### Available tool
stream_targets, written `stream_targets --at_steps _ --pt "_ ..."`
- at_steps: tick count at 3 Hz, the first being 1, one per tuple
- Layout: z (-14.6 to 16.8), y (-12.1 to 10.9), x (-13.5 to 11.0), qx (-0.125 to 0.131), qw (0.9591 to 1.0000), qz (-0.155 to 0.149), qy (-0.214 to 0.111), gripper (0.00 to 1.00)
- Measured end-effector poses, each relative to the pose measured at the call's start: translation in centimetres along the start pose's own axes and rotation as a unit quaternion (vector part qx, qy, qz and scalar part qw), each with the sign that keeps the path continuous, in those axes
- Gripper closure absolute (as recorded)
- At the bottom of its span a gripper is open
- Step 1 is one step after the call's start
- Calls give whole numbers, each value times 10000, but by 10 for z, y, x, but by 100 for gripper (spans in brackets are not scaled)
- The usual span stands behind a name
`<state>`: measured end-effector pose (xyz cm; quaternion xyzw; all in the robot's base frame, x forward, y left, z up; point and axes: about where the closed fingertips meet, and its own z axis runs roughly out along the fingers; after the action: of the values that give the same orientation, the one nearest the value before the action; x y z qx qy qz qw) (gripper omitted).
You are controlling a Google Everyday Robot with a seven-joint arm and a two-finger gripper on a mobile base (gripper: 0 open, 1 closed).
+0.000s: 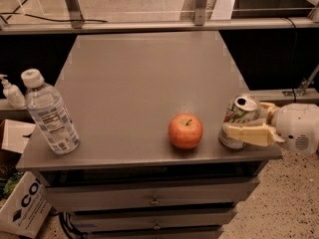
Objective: Move 7up can near apple
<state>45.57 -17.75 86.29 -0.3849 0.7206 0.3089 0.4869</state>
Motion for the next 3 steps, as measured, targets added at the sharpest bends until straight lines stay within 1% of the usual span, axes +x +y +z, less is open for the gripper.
stream_targets --at_steps 1,2,3 --pt "0 0 0 0 10000 0 0 13" --pt "10 12 12 -175 9998 121 53 0" --pt "11 14 15 -192 9997 125 79 0"
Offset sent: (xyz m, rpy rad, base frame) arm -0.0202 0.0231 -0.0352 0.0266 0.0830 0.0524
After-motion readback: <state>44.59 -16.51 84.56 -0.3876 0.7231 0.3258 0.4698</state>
